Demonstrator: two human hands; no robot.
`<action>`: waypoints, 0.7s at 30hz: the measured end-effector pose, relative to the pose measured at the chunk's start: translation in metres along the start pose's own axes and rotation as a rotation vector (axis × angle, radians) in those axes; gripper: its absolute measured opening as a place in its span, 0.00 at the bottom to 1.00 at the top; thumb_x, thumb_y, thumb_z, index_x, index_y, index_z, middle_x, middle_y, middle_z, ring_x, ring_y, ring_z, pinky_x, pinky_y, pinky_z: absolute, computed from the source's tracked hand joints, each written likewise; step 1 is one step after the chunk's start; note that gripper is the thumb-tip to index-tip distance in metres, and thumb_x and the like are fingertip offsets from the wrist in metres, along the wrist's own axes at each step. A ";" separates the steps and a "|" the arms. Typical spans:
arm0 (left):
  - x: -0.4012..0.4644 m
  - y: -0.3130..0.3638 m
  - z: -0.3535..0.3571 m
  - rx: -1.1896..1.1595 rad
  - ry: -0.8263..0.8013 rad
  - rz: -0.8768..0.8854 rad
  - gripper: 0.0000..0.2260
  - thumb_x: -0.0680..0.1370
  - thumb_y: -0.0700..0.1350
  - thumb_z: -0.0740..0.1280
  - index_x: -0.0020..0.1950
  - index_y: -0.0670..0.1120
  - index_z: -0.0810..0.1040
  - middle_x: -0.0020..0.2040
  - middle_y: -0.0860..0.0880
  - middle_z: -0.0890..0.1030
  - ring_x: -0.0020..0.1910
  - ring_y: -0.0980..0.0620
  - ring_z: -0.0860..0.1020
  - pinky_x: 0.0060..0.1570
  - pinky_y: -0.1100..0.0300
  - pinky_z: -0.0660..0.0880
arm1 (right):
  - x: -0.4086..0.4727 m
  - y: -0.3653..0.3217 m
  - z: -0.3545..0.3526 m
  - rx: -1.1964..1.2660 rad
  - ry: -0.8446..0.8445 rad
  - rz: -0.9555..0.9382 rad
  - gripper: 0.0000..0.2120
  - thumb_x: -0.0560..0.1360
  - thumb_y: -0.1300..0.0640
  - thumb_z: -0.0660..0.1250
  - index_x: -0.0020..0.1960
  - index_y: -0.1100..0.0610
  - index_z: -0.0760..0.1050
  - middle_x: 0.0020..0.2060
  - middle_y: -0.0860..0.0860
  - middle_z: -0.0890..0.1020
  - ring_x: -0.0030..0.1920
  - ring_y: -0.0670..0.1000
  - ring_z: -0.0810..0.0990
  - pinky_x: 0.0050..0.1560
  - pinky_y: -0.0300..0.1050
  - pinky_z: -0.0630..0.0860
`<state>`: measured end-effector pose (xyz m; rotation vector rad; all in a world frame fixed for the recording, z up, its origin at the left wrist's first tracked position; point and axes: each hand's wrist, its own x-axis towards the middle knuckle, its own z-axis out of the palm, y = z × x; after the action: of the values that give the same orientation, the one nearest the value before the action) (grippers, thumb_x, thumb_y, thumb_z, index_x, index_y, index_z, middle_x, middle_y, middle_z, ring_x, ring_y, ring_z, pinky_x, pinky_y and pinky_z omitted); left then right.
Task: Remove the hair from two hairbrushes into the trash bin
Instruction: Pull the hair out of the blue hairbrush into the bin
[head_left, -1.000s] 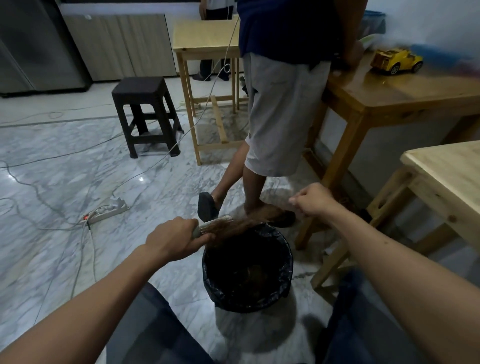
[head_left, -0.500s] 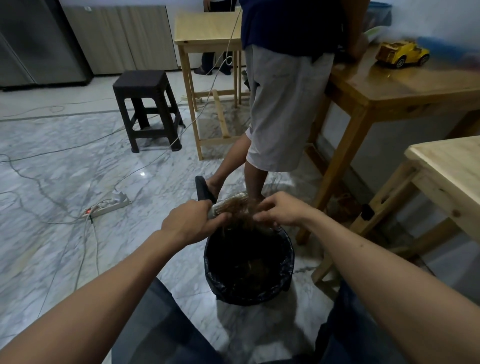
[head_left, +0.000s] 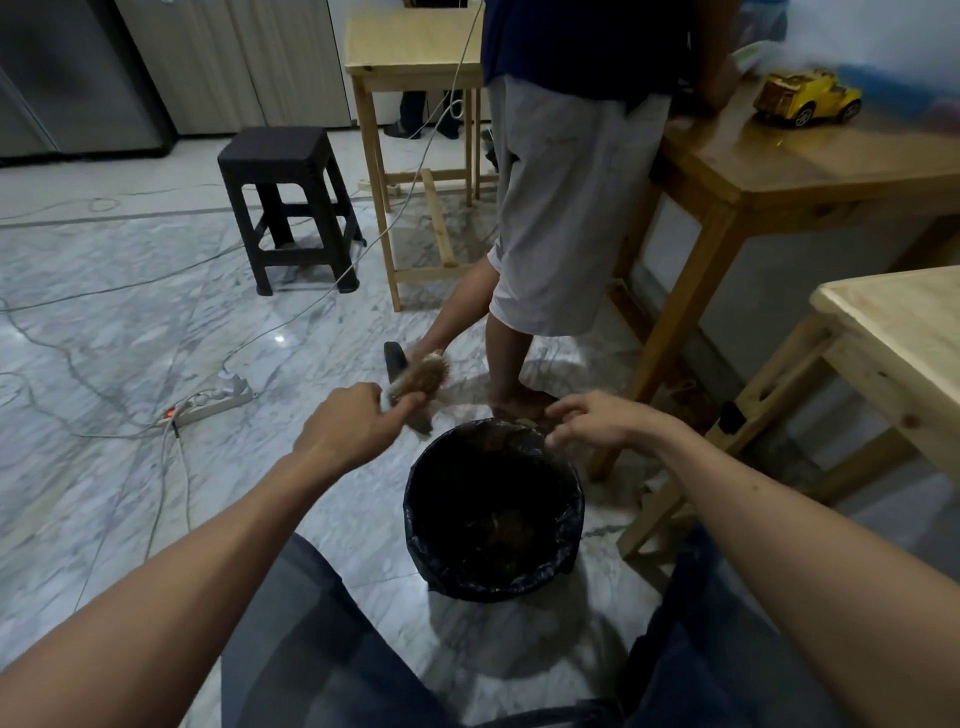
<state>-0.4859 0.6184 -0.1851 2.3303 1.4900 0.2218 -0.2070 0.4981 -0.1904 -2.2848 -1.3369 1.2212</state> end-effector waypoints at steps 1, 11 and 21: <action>-0.001 0.008 0.003 -0.001 -0.011 0.017 0.28 0.76 0.68 0.60 0.32 0.45 0.70 0.28 0.47 0.75 0.28 0.48 0.74 0.27 0.57 0.65 | 0.001 -0.008 0.003 0.004 -0.029 -0.025 0.32 0.77 0.52 0.73 0.79 0.51 0.69 0.74 0.52 0.74 0.70 0.53 0.75 0.62 0.43 0.71; -0.001 0.047 0.007 -0.292 -0.095 -0.041 0.33 0.74 0.69 0.62 0.44 0.37 0.78 0.30 0.42 0.77 0.26 0.45 0.76 0.26 0.53 0.74 | 0.009 -0.041 0.022 0.390 0.010 -0.234 0.19 0.76 0.52 0.76 0.62 0.63 0.83 0.42 0.43 0.86 0.37 0.36 0.82 0.41 0.33 0.75; 0.003 0.041 0.000 -0.771 0.016 -0.179 0.24 0.79 0.61 0.63 0.43 0.38 0.73 0.20 0.50 0.76 0.24 0.47 0.71 0.25 0.56 0.67 | 0.018 -0.021 0.029 0.053 0.230 -0.069 0.06 0.75 0.51 0.77 0.45 0.53 0.89 0.40 0.48 0.87 0.45 0.49 0.85 0.51 0.48 0.82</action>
<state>-0.4504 0.6056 -0.1691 1.5775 1.2949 0.6371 -0.2373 0.5185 -0.2067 -2.2427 -1.2720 0.9279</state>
